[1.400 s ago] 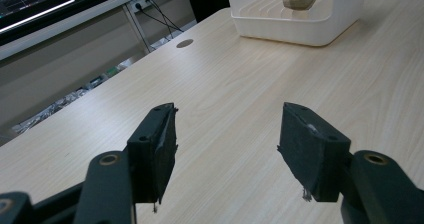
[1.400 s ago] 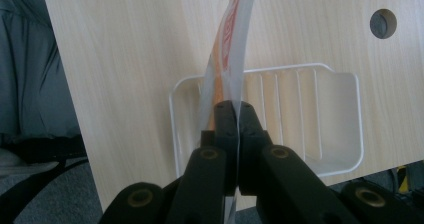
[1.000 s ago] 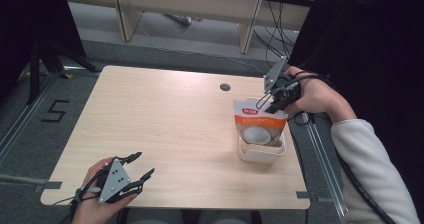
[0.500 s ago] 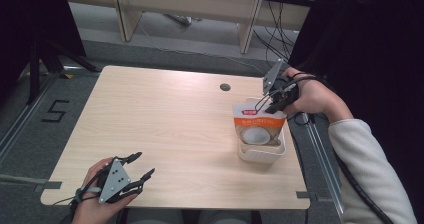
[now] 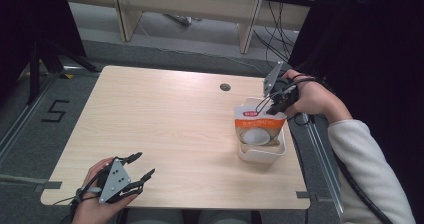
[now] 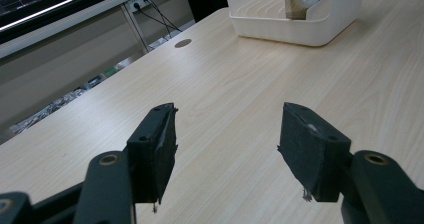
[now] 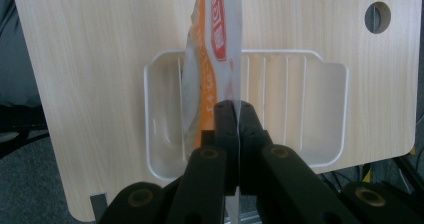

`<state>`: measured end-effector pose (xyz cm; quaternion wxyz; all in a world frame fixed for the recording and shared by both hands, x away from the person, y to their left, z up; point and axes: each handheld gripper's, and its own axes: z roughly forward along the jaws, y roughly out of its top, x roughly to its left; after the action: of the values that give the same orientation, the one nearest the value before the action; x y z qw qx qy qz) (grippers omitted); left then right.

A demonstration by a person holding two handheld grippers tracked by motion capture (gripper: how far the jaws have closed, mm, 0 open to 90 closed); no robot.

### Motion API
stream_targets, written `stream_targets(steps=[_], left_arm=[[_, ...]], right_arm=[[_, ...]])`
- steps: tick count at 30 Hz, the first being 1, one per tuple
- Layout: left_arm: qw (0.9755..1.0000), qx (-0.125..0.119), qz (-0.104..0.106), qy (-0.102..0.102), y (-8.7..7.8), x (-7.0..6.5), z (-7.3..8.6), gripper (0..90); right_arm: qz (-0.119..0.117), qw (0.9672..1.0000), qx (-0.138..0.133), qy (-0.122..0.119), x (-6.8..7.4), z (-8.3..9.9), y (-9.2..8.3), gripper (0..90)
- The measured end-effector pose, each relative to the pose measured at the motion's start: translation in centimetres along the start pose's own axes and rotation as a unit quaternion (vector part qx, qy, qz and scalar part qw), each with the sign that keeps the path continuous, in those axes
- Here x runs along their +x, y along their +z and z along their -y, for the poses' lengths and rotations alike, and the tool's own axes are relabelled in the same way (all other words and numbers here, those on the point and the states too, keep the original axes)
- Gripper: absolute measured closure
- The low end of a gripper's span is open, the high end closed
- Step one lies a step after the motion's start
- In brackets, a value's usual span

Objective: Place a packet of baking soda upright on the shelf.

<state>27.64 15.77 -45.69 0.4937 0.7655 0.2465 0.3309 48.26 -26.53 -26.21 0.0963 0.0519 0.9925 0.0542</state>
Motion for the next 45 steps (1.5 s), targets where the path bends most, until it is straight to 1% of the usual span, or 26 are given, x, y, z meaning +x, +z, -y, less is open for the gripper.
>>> stream_targets(steps=[3, 4, 6, 8, 12, 13, 15, 17, 18, 19, 21, 24, 25, 26, 27, 28, 29, 30, 31, 32, 33, 36, 40, 41, 42, 45], left_arm=[[1.0000, 0.000, 0.000, 0.000, 0.0, 0.0, 0.0, 38.9], [1.0000, 0.000, 0.000, 0.000, 0.0, 0.0, 0.0, 38.9], [1.0000, 0.000, 0.000, 0.000, 0.0, 0.0, 0.0, 38.9], [1.0000, 0.000, 0.001, 0.000, 0.0, 0.0, 0.0, 38.9], [1.0000, 0.001, 0.001, 0.001, 0.0, 0.0, 0.0, 38.9], [1.0000, 0.001, 0.002, 0.001, 0.0, 0.0, 0.0, 38.9], [1.0000, 0.001, 0.002, 0.001, 0.0, 0.0, 0.0, 38.9], [1.0000, 0.001, 0.002, 0.001, 0.0, 0.0, 0.0, 38.9], [1.0000, 0.001, 0.002, 0.001, 0.0, 0.0, 0.0, 38.9], [1.0000, 0.001, 0.002, 0.001, 0.0, 0.0, 0.0, 38.9], [1.0000, 0.001, 0.002, 0.001, 0.0, -0.1, 0.0, 38.9], [1.0000, 0.001, 0.002, 0.001, 0.0, -0.1, 0.0, 38.8], [1.0000, 0.001, 0.002, 0.001, 0.0, -0.1, 0.0, 38.9], [1.0000, 0.001, 0.002, 0.001, 0.0, -0.1, 0.0, 38.9], [1.0000, 0.002, 0.002, 0.002, 0.0, -0.1, 0.0, 38.9], [1.0000, 0.002, 0.002, 0.002, 0.0, -0.1, 0.0, 38.9], [1.0000, 0.001, 0.002, 0.001, 0.0, -0.1, 0.0, 38.9], [1.0000, 0.001, 0.002, 0.001, 0.1, -0.1, 0.0, 38.9], [1.0000, 0.001, 0.003, 0.001, 0.1, -0.1, 0.0, 38.9], [1.0000, 0.002, 0.003, 0.001, 0.1, -0.1, 0.0, 38.8], [1.0000, 0.003, 0.003, 0.003, 0.1, -0.1, 0.0, 38.9], [1.0000, 0.002, 0.002, 0.001, 0.1, -0.1, 0.0, 38.9], [1.0000, 0.002, 0.004, 0.003, 0.1, -0.2, 0.0, 38.9], [1.0000, 0.002, 0.004, 0.003, 0.1, -0.2, 0.0, 38.8], [1.0000, 0.002, 0.003, 0.003, 0.1, -0.2, 0.0, 38.8], [1.0000, 0.003, 0.003, 0.003, 0.1, -0.1, 0.0, 38.8]], right_arm=[[0.000, 1.0000, 0.005, 0.003, 0.0, 0.1, 0.0, 90.0], [0.000, 1.0000, 0.003, -0.001, -0.1, 0.1, 0.0, 90.0], [0.002, 0.9999, 0.009, 0.010, 0.0, 0.2, 0.0, 90.0], [0.003, 1.0000, 0.006, 0.001, -0.1, 0.3, 0.1, 90.0], [-0.001, 0.9999, 0.013, 0.004, -0.1, 0.5, 0.1, 90.0], [-0.001, 0.9999, 0.015, -0.001, -0.2, 0.5, 0.1, 90.0], [-0.004, 0.9999, 0.016, -0.002, -0.2, 0.6, 0.0, 90.0], [0.002, 0.9998, 0.022, 0.005, -0.1, 0.7, -0.1, 90.0], [0.002, 0.9998, 0.019, -0.004, -0.3, 0.7, -0.1, 90.0], [0.001, 0.9997, 0.023, 0.007, -0.1, 0.8, -0.1, 90.0], [-0.001, 0.9998, 0.021, -0.005, -0.3, 0.8, 0.0, 90.0], [0.003, 0.9997, 0.025, 0.001, -0.3, 0.8, 0.1, 90.0], [0.001, 0.9995, 0.029, 0.011, -0.2, 0.9, 0.1, 90.0], [0.003, 0.9996, 0.028, -0.001, -0.3, 0.8, 0.1, 90.0], [-0.001, 0.9995, 0.030, -0.003, -0.4, 0.9, 0.1, 90.0], [-0.001, 0.9994, 0.035, 0.006, -0.2, 1.0, 0.0, 90.0], [0.004, 0.9995, 0.031, -0.001, -0.3, 1.1, -0.1, 90.0], [0.001, 0.9996, 0.029, -0.006, -0.3, 1.1, -0.1, 90.0], [-0.001, 0.9994, 0.033, -0.004, -0.3, 1.2, -0.2, 90.0], [0.002, 0.9994, 0.035, 0.005, -0.2, 1.3, -0.3, 90.0], [0.000, 0.9995, 0.032, -0.003, -0.3, 1.3, -0.3, 90.0], [0.000, 0.9994, 0.035, 0.000, -0.3, 1.4, -0.4, 90.0], [-0.004, 0.9992, 0.040, -0.003, -0.2, 1.3, 0.0, 90.0], [0.001, 0.9991, 0.042, -0.004, -0.2, 1.4, 0.1, 90.0], [-0.002, 0.9991, 0.041, -0.010, -0.3, 1.4, 0.2, 90.0], [-0.006, 0.9990, 0.044, -0.003, -0.3, 1.4, 0.5, 90.0]])
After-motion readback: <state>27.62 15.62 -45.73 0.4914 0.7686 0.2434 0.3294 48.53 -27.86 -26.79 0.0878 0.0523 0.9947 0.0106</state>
